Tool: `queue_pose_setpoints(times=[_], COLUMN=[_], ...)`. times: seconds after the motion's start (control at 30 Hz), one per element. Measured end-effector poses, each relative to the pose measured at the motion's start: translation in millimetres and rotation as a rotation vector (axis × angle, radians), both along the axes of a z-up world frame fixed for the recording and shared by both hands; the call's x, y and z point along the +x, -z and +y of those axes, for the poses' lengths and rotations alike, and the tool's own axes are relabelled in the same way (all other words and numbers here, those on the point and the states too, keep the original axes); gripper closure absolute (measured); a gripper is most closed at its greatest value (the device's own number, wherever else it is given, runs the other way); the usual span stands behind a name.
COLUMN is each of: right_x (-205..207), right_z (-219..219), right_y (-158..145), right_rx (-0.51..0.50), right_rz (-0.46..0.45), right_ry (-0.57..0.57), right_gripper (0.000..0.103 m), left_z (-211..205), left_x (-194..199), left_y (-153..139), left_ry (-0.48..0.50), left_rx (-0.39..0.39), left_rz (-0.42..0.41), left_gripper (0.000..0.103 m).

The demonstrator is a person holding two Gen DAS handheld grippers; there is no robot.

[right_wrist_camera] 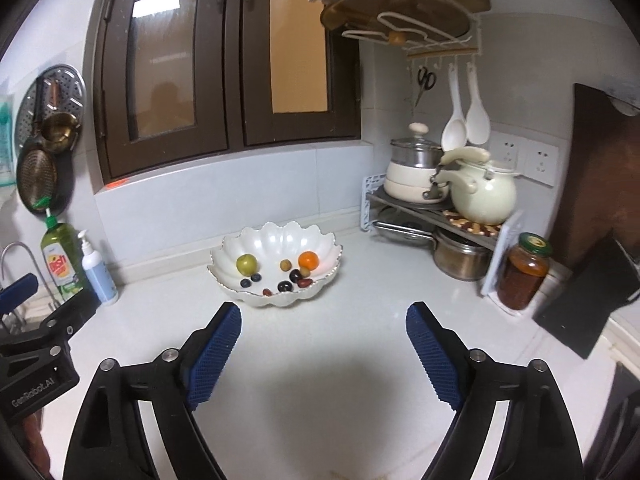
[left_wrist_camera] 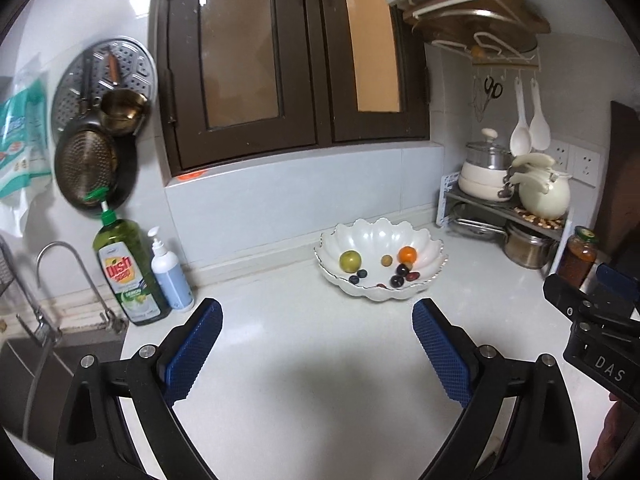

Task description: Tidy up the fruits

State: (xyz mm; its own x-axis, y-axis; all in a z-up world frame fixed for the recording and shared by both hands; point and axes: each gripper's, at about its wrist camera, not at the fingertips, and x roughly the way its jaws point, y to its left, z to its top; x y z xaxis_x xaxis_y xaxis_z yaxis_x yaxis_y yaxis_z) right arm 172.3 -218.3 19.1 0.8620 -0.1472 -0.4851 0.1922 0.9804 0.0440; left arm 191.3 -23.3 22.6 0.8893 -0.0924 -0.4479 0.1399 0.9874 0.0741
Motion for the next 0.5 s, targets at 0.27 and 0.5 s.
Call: queue_pose_setpoints(times=[0.27, 0.5], right_x=[-66, -115], right_z=[-2, 6], right_y=[-4, -8], right_rx=[-0.013, -0.066], right_rz=[-0.039, -0.072], right_ry=[0.010, -0.006], right_gripper=[0.017, 0.017], left_z=[3, 6], left_x=[-65, -105], left_y=[-2, -5], left_ry=[0.019, 0.003], left_rx=[-0.005, -0.012], left_rz=[-0.033, -0.047], left_gripper=[0.004, 0.003])
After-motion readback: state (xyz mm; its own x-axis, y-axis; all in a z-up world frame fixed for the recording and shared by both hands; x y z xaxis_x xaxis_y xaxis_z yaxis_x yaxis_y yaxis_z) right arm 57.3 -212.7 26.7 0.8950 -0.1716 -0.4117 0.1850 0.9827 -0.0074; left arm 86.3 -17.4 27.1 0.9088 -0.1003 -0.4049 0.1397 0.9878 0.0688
